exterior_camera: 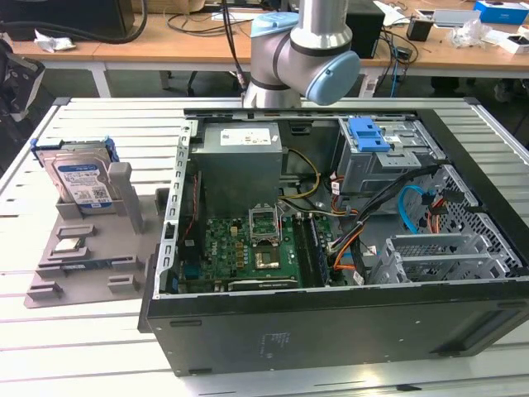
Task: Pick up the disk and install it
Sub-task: 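Reach for the disk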
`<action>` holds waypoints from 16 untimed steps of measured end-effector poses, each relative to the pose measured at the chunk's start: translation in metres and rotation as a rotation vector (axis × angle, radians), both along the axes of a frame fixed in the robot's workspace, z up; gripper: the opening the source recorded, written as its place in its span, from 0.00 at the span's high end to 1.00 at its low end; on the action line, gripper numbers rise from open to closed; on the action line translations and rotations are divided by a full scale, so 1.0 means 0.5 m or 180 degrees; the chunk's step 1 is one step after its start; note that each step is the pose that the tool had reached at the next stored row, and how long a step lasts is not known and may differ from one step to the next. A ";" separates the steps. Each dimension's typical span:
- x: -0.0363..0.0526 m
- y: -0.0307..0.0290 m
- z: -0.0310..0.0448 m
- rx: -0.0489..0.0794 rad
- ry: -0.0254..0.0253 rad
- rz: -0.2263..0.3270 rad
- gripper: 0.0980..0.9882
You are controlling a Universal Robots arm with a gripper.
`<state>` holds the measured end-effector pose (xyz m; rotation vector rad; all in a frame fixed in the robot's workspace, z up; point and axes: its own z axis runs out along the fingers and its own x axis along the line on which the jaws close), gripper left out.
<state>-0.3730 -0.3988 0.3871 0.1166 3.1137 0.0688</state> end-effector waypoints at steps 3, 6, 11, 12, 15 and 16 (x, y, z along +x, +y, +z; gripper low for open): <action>-0.017 0.000 -0.002 0.0000 0.0000 0.0000 0.99; -0.026 0.001 -0.003 0.0000 0.0000 0.0000 0.99; -0.036 0.002 -0.004 -0.0001 0.0000 0.0000 0.99; -0.036 0.002 -0.004 -0.0001 0.0000 0.0000 0.99; -0.036 0.002 -0.004 -0.0001 0.0000 0.0000 0.99; -0.036 0.002 -0.004 -0.0001 0.0000 0.0000 0.99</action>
